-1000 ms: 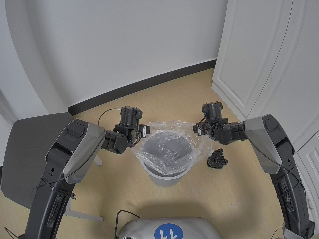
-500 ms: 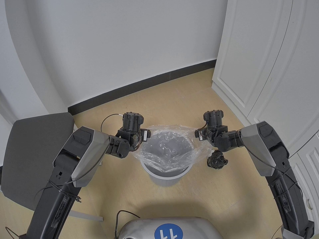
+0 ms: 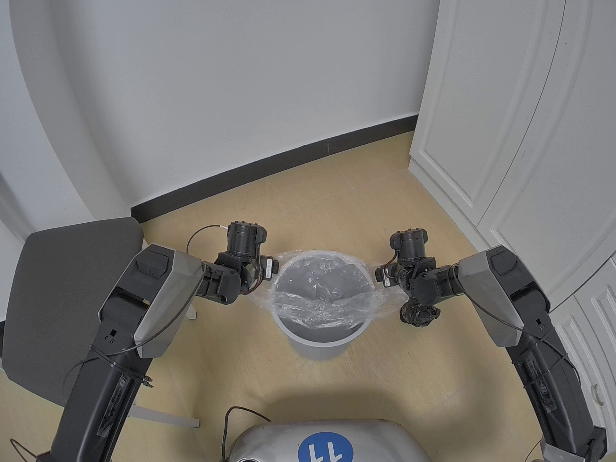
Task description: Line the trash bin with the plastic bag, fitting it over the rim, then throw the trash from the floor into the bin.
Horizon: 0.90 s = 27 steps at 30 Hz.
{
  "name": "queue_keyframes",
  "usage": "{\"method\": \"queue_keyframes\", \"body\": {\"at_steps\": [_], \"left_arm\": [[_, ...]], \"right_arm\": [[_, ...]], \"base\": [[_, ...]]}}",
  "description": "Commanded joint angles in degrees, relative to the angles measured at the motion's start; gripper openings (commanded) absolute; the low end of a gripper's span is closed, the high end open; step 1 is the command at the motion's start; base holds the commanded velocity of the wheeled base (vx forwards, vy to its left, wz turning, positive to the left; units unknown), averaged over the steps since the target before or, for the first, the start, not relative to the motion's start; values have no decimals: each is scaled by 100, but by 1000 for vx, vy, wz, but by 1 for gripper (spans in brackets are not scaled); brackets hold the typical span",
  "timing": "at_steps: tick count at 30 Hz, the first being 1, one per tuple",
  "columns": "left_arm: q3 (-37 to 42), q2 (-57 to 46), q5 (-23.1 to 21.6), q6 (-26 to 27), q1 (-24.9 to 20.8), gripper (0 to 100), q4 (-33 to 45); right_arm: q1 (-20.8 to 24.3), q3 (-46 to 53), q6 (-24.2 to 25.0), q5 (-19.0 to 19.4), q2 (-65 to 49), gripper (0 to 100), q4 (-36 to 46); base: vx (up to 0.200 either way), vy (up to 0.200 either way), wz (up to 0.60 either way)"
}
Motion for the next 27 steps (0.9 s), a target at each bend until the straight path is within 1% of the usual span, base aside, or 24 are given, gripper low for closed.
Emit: {"method": "queue_keyframes", "body": {"at_steps": [1,6,9,12,16,19,21,22,23,24,26,27], "left_arm": [[4,43,47,-17,44,100,88],[4,-36,64,-61,36,100,220],[687,-554,64,-87,9,100,168],[1224,-941,56,-131,-26,100,106],[1848,-1231,56,-113,-61,100,-210],[2410,-1354,64,-96,-61,100,-650],[2568,-1389,64,-87,-61,100,-773],[2911,-1451,64,-78,-70,100,-1028],[2937,-1460,64,-70,-70,100,-1045],[3166,-1495,64,-70,-70,100,-1239],[3403,-1565,64,-70,-70,100,-1406],[3518,-1609,64,-61,-70,100,-1476]], "right_arm": [[7,1,-3,-1,101,100,-5],[7,1,23,-1,65,100,-5],[60,87,49,-36,-242,100,-14],[121,571,49,-54,-603,100,-41],[271,1168,32,-71,-972,100,-322],[385,1766,14,-89,-1262,100,-612],[420,1915,14,-89,-1332,100,-665],[455,2188,5,-89,-1446,100,-735],[464,2205,14,-89,-1455,100,-744],[481,2390,5,-98,-1534,100,-805],[508,2583,5,-159,-1631,100,-884],[525,2680,5,-256,-1684,100,-928]], "base": [[0,0,0],[0,0,0],[0,0,0],[0,0,0],[0,0,0],[0,0,0],[0,0,0],[0,0,0],[0,0,0],[0,0,0],[0,0,0],[0,0,0]]}}
